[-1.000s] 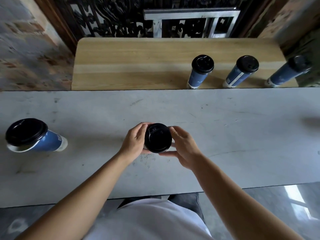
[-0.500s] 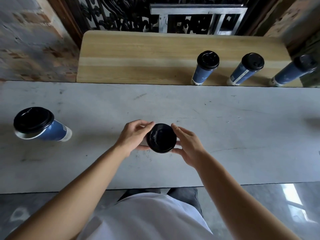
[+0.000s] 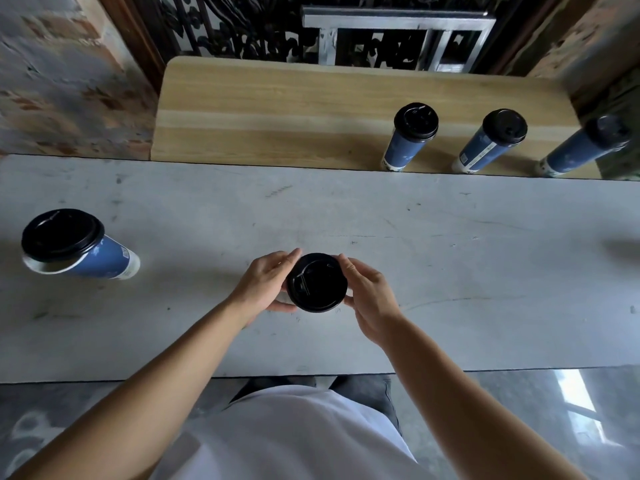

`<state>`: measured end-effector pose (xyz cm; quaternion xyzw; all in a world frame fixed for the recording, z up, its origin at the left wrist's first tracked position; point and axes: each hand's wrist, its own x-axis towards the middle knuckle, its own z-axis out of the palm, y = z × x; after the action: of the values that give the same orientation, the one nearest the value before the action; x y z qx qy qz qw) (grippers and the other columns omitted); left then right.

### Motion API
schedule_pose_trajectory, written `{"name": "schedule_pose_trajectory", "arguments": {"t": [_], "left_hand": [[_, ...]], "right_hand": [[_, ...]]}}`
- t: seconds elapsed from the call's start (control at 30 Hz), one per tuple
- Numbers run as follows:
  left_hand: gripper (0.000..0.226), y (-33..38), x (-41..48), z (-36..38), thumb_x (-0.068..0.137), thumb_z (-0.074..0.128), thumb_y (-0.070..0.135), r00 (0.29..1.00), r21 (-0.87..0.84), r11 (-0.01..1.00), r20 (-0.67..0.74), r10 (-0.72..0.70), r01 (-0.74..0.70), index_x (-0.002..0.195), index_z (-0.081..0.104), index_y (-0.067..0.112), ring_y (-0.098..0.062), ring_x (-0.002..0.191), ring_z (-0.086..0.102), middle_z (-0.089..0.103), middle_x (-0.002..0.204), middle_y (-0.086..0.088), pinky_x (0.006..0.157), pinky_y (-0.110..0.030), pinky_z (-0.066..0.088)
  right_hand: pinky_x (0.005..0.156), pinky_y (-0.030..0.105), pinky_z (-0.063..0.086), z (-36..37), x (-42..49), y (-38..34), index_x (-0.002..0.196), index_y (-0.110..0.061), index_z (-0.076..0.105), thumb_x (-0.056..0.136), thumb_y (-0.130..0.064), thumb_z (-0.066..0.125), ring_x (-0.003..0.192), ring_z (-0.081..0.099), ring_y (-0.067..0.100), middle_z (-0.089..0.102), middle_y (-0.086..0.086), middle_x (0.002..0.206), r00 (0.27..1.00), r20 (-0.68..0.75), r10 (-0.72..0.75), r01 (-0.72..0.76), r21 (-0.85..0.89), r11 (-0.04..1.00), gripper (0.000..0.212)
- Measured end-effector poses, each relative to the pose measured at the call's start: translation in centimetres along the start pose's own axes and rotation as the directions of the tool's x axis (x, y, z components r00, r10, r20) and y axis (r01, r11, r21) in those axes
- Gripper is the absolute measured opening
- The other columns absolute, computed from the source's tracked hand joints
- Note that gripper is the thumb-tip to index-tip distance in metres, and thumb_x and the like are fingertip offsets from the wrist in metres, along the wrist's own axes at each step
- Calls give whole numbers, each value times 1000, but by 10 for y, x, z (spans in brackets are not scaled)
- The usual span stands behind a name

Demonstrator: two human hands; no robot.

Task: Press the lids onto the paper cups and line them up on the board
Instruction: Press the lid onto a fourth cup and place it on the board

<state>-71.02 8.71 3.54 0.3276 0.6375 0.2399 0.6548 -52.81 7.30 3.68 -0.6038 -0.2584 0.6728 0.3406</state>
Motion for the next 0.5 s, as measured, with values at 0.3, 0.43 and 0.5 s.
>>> {"name": "schedule_pose_trajectory", "arguments": {"t": [0.3, 0.43, 0.5], "left_hand": [[28, 2, 9, -2, 104, 49, 37, 976, 104, 971, 62, 208, -214, 108, 72, 22, -17, 107, 69, 73, 110, -3, 65, -26, 62], [30, 1, 9, -1, 106, 46, 35, 966, 111, 960, 63, 251, -257, 109, 73, 23, -17, 107, 70, 75, 108, -1, 66, -27, 62], [30, 3, 6, -1, 106, 46, 37, 976, 75, 975, 67, 206, -211, 110, 73, 23, -14, 104, 71, 75, 109, 0, 66, -43, 64]], "right_hand": [[76, 64, 59, -1, 2, -3, 115, -10, 73, 105, -31, 51, 112, 67, 29, 70, 15, 118, 999, 21, 33, -34, 18, 999, 32], [76, 66, 59, -1, 2, -3, 113, -9, 74, 104, -31, 54, 113, 67, 31, 70, 17, 117, 1000, 10, 16, -17, 38, 999, 31], [78, 63, 60, -1, -1, -2, 110, -11, 75, 103, -34, 54, 113, 67, 30, 70, 16, 118, 1000, 8, 29, -29, 49, 998, 32]]}}
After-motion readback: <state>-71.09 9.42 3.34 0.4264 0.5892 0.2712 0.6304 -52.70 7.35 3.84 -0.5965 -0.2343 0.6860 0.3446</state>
